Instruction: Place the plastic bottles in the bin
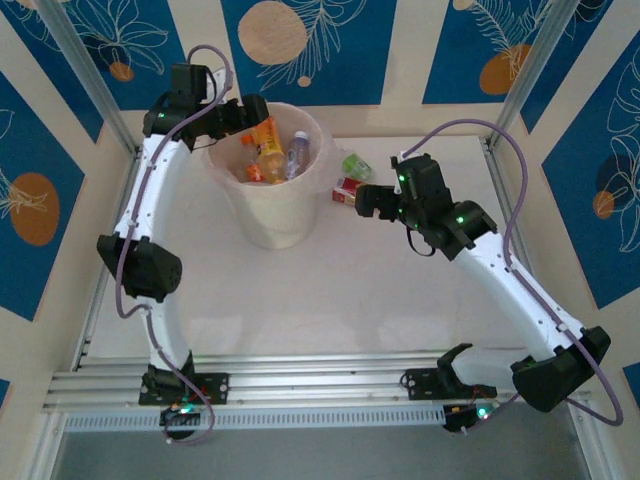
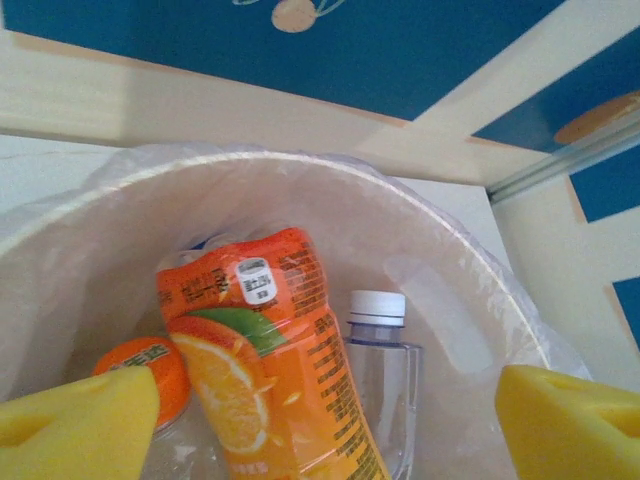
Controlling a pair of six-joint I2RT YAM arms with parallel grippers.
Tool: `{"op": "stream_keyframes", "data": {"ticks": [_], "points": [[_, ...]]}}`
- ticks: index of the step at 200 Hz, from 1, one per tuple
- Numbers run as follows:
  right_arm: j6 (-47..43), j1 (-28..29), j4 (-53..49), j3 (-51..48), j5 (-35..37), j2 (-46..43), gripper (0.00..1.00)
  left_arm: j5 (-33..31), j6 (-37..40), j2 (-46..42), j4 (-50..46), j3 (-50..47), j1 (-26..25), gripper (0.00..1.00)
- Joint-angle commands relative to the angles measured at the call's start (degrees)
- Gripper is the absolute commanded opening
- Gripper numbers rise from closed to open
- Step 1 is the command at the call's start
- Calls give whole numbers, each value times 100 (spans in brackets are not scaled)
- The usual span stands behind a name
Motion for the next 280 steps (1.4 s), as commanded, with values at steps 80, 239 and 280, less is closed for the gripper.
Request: {"op": "stream_keyframes", "data": {"ticks": [80,239,280], "points": [[-437,-1058,-60,1131,-1169,1639,95,-241,567,88,-133,158,-582,64],[-1495,-1950,-368,3493,-2949,5536,94,-494,905,-452,-491,230,-542,82],[-1563,-1975,-394,3512,-3093,5718,95,-558,946,-1028,-324,-103,-542,86]]}}
